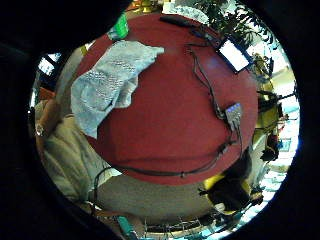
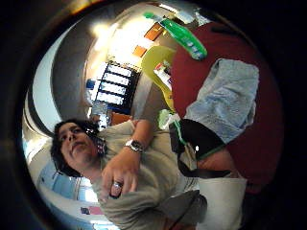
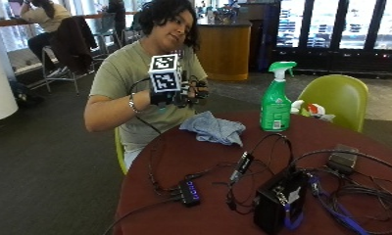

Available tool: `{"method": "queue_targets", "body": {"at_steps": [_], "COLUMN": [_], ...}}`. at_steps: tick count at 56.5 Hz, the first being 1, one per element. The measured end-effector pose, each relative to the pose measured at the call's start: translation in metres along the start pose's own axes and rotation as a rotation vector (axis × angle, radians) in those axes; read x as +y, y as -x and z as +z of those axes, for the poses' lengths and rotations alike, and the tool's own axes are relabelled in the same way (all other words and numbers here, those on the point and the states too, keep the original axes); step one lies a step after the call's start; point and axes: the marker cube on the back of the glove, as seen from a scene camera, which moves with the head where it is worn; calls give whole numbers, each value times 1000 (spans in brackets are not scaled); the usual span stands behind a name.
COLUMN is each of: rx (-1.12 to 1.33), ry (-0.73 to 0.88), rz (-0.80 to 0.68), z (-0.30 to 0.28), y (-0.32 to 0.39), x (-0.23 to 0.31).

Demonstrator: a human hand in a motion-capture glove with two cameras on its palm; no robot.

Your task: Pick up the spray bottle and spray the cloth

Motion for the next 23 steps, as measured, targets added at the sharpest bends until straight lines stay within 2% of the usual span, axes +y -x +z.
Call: {"method": "queue_targets", "body": {"at_steps": [10, 23], "rx": [175, 181], "ry": [27, 47], "rz": [46, 69], "z": [-1, 9], "y": [-9, -8], "x": [24, 36]}}
